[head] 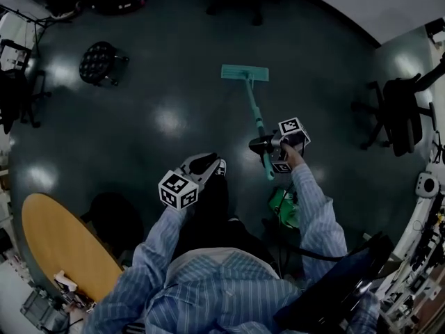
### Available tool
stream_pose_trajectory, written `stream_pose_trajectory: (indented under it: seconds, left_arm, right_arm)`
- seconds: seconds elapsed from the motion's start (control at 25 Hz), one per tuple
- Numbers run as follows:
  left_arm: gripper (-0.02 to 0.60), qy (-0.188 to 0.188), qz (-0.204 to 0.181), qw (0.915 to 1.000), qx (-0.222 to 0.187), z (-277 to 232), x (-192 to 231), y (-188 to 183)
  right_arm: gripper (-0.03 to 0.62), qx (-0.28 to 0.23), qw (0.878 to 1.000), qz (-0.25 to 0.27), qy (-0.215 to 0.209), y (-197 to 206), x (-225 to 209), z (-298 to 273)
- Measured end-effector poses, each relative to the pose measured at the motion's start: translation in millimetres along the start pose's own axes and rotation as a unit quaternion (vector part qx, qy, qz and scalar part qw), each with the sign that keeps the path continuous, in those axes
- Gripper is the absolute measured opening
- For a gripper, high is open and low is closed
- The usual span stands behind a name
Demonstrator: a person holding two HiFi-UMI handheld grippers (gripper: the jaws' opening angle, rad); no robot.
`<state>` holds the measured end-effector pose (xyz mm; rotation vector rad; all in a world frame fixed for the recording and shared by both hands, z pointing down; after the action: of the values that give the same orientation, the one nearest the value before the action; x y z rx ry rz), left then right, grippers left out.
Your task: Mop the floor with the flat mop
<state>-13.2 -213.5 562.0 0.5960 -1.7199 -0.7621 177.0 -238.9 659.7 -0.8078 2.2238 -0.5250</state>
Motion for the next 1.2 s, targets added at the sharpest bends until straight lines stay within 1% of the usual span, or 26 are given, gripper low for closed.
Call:
stream_pose_trajectory:
  seconds: [0.16, 0.32, 0.52, 0.56, 0.68, 0.8, 0.96, 1.08, 1.2]
  left_arm:
    - [0.058, -0.011, 0.016, 0.9998, -0.007, -0.2, 29.1, -0.7]
    - [0.058, -0.018, 0.034, 0.9992, -0.007, 9.9, 50.5, 7.9]
    - [0.058, -0.025, 0.056, 0.9981, 0.005, 20.2, 66.5, 27.0]
    - [0.058, -0.027, 0.060, 0.9978, 0.006, 21.5, 69.7, 30.2]
    - [0.058, -0.035, 0.072, 0.9968, 0.005, 26.3, 77.6, 39.5]
    - [0.058, -0.044, 0.084, 0.9955, -0.001, 30.3, 85.0, 46.5]
    - [0.058, -0.050, 0.091, 0.9946, -0.002, 30.1, 97.3, 49.7]
    - [0.058, -0.054, 0.092, 0.9942, -0.010, 27.2, 103.3, 49.5]
    - [0.058, -0.055, 0.094, 0.9939, -0.017, 27.2, 103.2, 47.0]
  right_arm:
    - [0.032, -0.012, 1.000, 0.004, 0.005, -61.1, 35.4, 2.3]
    - [0.032, -0.028, 1.000, 0.006, 0.010, -115.6, 72.2, -0.9]
    - [0.032, -0.046, 0.997, 0.017, 0.054, -177.8, 99.8, -5.5]
    - [0.032, -0.051, 0.997, 0.016, 0.057, -190.7, 104.3, -4.9]
    - [0.032, -0.068, 0.997, 0.003, 0.041, -224.8, 119.1, -1.6]
    - [0.032, -0.079, 0.997, -0.005, 0.024, -248.7, 134.5, 1.3]
    - [0.032, -0.090, 0.996, -0.010, 0.019, -274.0, 151.1, 1.1]
    - [0.032, -0.100, 0.994, -0.015, 0.026, -282.7, 152.3, 0.6]
    - [0.032, -0.107, 0.993, -0.009, 0.040, -279.2, 146.0, -0.1]
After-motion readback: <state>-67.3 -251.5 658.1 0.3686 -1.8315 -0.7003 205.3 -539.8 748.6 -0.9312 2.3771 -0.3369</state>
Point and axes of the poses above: the fingertips, and each gripper's own axes: z backward along the fingers, x to its left, y out of its underside, the point moved 4 cm from there along z, backward along the fingers, and after that the axes turned 15 degrees about y, right-handed, at the moved point
